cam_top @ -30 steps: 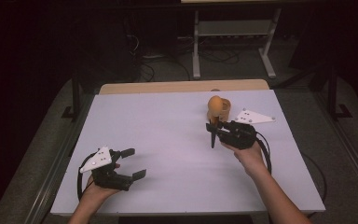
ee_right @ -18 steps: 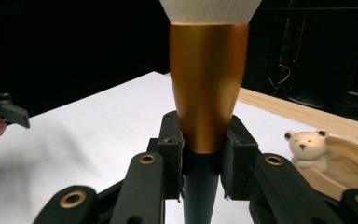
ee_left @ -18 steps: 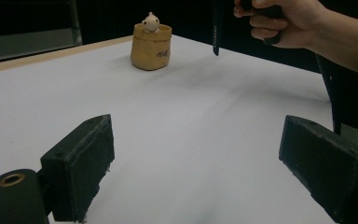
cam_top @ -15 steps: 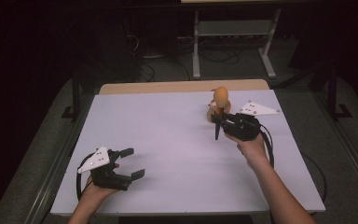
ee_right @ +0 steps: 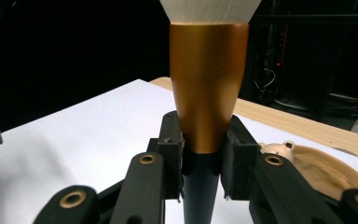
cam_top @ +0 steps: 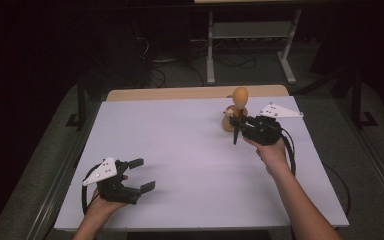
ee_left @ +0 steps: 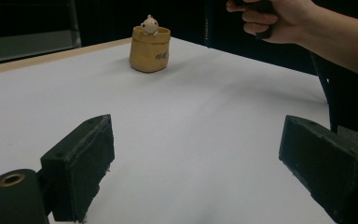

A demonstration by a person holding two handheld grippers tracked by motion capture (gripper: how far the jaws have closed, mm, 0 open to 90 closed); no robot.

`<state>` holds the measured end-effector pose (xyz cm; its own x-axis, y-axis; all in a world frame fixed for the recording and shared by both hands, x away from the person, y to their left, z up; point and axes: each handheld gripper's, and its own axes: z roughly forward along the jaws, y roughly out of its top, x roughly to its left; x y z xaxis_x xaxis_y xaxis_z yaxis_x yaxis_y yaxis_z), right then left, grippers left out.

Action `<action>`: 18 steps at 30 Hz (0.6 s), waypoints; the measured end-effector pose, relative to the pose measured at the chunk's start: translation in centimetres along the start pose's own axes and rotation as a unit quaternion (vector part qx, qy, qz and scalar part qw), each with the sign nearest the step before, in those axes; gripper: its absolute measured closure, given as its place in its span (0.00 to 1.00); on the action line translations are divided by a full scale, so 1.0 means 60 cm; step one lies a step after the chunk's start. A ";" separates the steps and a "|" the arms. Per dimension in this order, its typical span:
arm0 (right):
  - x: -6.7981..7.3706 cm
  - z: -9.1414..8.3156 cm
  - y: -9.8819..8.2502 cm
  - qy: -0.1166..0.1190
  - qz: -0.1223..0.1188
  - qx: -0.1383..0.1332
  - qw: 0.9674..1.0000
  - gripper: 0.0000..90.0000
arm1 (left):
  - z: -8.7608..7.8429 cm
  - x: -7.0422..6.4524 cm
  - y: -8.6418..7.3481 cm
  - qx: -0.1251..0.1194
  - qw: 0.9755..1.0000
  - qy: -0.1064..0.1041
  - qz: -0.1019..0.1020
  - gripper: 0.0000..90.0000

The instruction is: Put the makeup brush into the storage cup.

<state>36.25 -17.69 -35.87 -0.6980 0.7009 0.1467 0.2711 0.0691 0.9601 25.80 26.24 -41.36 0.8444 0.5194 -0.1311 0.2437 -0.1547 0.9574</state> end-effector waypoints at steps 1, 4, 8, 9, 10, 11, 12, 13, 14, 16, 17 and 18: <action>0.000 0.000 0.000 0.000 0.000 0.000 1.000 0.80 | 0.000 0.000 0.000 0.000 1.000 0.000 0.000 0.11; -0.006 0.000 -0.001 -0.007 0.004 0.000 1.000 0.80 | 0.000 0.000 0.000 0.000 1.000 0.000 -0.001 0.11; -0.013 0.000 -0.002 -0.014 0.008 0.000 1.000 0.80 | 0.001 -0.001 0.000 0.000 1.000 -0.002 0.001 0.11; -0.015 0.000 -0.002 -0.015 0.009 -0.001 1.000 0.80 | 0.001 -0.001 0.000 0.000 1.000 -0.002 0.001 0.11; -0.018 0.000 -0.002 -0.017 0.010 0.000 1.000 0.80 | 0.001 -0.001 0.000 0.000 1.000 -0.003 0.001 0.11; -0.019 0.000 -0.002 -0.020 0.010 0.000 1.000 0.80 | 0.001 -0.001 0.000 0.000 1.000 -0.002 0.002 0.11; -0.022 0.000 -0.002 -0.022 0.011 0.000 1.000 0.80 | 0.001 -0.001 0.000 0.000 1.000 -0.002 0.002 0.11; -0.023 0.000 -0.002 -0.023 0.012 0.002 1.000 0.80 | 0.001 0.000 0.000 0.000 1.000 -0.003 0.002 0.11; -0.025 0.001 -0.001 -0.026 0.012 0.002 1.000 0.80 | 0.001 0.000 0.000 0.000 1.000 -0.003 0.002 0.11; -0.027 0.000 0.002 -0.027 0.016 0.001 0.999 0.80 | 0.001 0.000 0.000 0.000 1.000 -0.003 0.002 0.11; -0.028 0.000 0.004 -0.028 0.012 -0.001 1.000 0.80 | 0.001 0.000 0.000 0.000 1.000 -0.003 0.002 0.11; -0.029 0.000 0.006 -0.030 0.011 0.000 1.000 0.80 | 0.001 0.000 0.000 0.000 1.000 -0.003 0.002 0.11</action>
<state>37.54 -18.90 -35.79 -0.6515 0.7429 0.1535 0.2862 0.0534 0.9567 25.81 26.17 -41.38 0.8484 0.5135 -0.1285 0.2400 -0.1568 0.9580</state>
